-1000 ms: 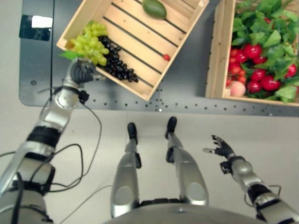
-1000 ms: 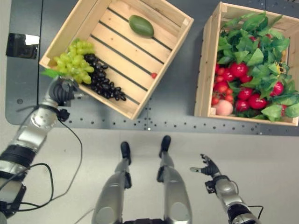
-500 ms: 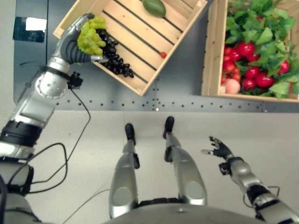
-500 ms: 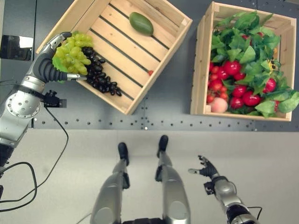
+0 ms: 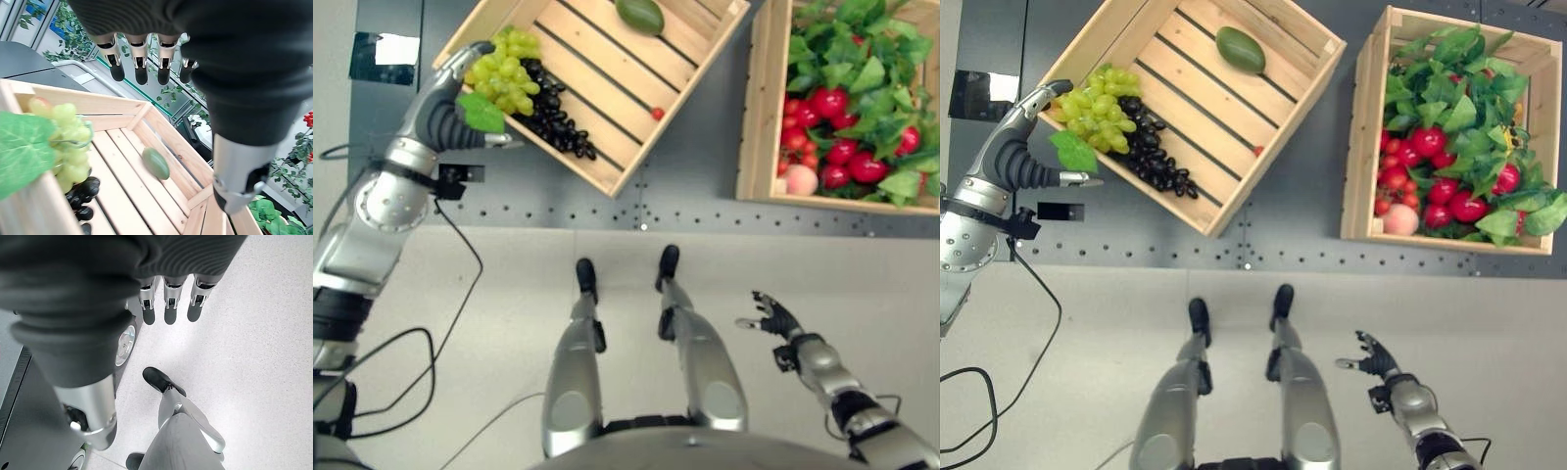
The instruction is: Pick up the fruits from the basket on one side to the basket on the other side
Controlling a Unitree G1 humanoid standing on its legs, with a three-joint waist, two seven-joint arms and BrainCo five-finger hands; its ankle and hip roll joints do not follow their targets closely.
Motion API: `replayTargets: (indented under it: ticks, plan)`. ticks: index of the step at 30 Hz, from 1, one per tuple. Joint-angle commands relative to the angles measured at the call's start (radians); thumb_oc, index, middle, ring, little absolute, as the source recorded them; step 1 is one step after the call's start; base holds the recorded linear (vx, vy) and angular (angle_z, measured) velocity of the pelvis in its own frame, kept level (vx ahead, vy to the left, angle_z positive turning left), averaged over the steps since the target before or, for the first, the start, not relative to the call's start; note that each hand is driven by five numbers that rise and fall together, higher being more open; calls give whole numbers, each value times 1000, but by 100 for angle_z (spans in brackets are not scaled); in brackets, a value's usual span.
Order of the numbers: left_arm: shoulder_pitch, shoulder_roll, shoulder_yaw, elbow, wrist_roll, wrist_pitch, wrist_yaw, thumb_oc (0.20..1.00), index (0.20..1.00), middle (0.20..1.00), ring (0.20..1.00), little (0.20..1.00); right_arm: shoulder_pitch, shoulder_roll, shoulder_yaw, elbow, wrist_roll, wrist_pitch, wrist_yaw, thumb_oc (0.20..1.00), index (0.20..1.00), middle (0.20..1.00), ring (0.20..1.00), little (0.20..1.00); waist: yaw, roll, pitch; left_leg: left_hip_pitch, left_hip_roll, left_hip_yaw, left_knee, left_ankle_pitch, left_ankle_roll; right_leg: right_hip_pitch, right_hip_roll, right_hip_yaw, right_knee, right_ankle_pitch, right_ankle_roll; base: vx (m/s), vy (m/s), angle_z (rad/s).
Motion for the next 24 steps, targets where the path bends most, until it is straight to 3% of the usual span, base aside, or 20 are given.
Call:
replayTargets:
  ticks: [1, 9, 16, 24]
  plan:
    - [-105, 18, -16, 13, 54, -37, 16, 1000, 1000, 1000, 1000, 1000, 34, -44, 31, -12, 7, -1, 7, 1000, 1000, 1000, 1000, 1000, -21, 39, -26, -34, -11, -26, 62, -53, -3, -33, -61, -2, 191, -154, 119, 31, 8, 4]
    - [-476, -47, -302, 293, 99, -5, 40, 1000, 1000, 1000, 1000, 1000, 4, -45, 74, -25, 6, 2, 7, 1000, 1000, 1000, 1000, 1000, -52, 25, -17, -55, -6, -20, 75, -58, 1, -58, -56, 10, 205, -147, 130, 42, 1, -1]
    - [-827, -125, -592, 594, 263, 61, 71, 1000, 1000, 1000, 1000, 1000, -34, -34, 116, -36, 28, -6, 3, 1000, 1000, 1000, 1000, 1000, -81, 13, -15, -83, 0, -17, 83, -59, 6, -88, -54, 12, 217, -148, 137, 38, -7, -2]
    - [-987, -126, -790, 616, 543, 100, 81, 1000, 1000, 1000, 1000, 1000, -42, -34, 139, -73, 54, -22, 9, 1000, 1000, 1000, 1000, 1000, -88, 5, -10, -106, 1, -18, 104, -72, 10, -107, -56, 16, 226, -155, 138, 3, 0, 0]
